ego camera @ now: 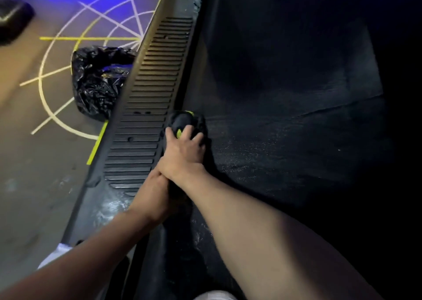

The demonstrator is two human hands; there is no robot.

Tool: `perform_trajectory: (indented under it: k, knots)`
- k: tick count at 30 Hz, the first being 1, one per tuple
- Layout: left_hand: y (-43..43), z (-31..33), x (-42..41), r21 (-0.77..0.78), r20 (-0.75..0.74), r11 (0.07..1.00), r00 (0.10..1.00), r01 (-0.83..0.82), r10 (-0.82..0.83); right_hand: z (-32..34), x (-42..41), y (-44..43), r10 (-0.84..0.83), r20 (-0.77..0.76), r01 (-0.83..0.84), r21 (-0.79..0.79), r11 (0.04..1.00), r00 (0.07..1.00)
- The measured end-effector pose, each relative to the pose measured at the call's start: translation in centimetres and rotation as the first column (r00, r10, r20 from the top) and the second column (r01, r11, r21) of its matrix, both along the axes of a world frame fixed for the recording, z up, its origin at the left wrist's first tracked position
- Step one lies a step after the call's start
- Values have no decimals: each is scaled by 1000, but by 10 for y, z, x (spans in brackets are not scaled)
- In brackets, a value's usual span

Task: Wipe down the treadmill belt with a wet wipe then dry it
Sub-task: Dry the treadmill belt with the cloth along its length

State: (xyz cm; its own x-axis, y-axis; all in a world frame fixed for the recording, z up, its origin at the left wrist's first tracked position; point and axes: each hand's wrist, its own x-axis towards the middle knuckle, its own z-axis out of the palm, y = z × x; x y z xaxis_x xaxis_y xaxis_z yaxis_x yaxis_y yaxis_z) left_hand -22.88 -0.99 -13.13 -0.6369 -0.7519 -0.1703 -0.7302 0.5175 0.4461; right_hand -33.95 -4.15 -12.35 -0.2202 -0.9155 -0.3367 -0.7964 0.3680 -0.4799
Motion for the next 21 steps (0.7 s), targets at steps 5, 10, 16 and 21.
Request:
perform_trajectory:
  k: [5,10,16,21]
  knots:
    - [19,14,-34,0,491,998,869,-69,60,-2,-20,4,120,-71,-124,-63,990,990]
    - [36,21,-77,227,558,955,829,-193,35,4,-50,23,157,-126,-163,-37,986,979]
    - [60,9,-154,362,467,932,872,-38,-145,8,-158,81,-67,-208,88,91,992,976]
    - [71,10,-180,307,598,946,795,-107,-104,18,-224,149,-204,-269,276,267,923,941]
